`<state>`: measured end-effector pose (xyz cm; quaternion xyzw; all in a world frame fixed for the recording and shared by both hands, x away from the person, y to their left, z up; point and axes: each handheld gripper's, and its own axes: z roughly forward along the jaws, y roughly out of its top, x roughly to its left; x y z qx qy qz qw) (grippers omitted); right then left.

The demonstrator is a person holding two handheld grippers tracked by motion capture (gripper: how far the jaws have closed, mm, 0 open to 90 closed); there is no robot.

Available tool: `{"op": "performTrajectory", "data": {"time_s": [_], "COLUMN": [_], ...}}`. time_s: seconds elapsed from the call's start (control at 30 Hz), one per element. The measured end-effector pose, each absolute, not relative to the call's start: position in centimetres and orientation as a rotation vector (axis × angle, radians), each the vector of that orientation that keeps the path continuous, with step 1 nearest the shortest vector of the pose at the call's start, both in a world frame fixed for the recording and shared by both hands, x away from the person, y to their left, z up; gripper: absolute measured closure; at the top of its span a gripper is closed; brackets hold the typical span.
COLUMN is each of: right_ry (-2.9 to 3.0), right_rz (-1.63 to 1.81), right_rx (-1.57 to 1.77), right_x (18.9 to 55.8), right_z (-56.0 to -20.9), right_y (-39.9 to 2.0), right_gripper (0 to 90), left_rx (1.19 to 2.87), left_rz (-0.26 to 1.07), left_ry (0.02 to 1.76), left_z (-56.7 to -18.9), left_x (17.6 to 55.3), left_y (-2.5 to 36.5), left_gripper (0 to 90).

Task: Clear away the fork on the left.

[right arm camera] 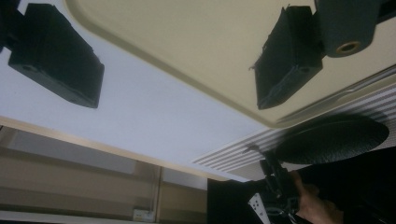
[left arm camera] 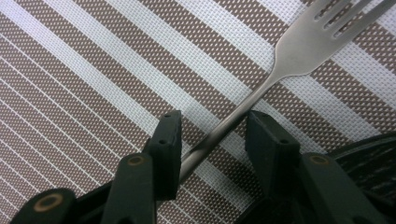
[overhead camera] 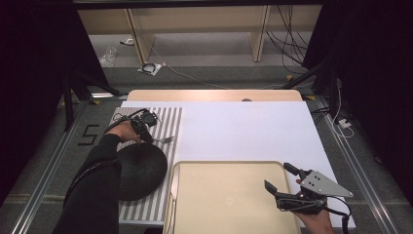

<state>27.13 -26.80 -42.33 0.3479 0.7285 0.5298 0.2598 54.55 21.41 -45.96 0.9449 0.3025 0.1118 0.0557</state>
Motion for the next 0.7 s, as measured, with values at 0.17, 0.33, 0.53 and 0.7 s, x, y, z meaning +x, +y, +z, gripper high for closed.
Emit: {"op": "performTrajectory", "data": {"time_s": [0.17,0.33,0.53,0.7], "right_ry": [1.974,1.974,1.974,1.974], "right_rz": [1.435,1.434,1.434,1.434], "right_rx": [0.942,0.941,0.941,0.941], "right_x": [27.13,27.12,27.12,27.12], "right_z": [-42.33,-42.32,-42.33,-42.33], "right_y": [-26.78,-26.79,-26.79,-26.78], "right_gripper": [16.5,16.6,16.6,16.6], "left_rx": [2.872,2.87,2.864,2.875], "left_rz": [0.328,0.31,0.294,0.29], "left_ry": [0.908,0.904,0.903,0.878], "left_z": [-45.95,-45.95,-45.95,-45.96], "left_x": [54.54,54.52,54.48,54.41], "left_y": [21.37,21.39,21.44,21.32], "left_gripper": [60.4,63.5,67.4,70.6]}}
